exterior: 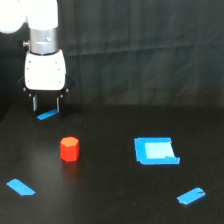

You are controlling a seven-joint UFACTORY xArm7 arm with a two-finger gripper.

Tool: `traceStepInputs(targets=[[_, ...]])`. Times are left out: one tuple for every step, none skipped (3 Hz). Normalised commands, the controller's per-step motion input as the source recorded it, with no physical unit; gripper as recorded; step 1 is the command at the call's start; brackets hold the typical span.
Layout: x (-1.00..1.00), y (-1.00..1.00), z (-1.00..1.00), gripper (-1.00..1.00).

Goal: Pick up the red object from the table

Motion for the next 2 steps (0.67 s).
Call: traceStepInputs(targets=[[0.01,0.04,-0.06,0.98],[0.16,-0.28,-0.16,1.0]])
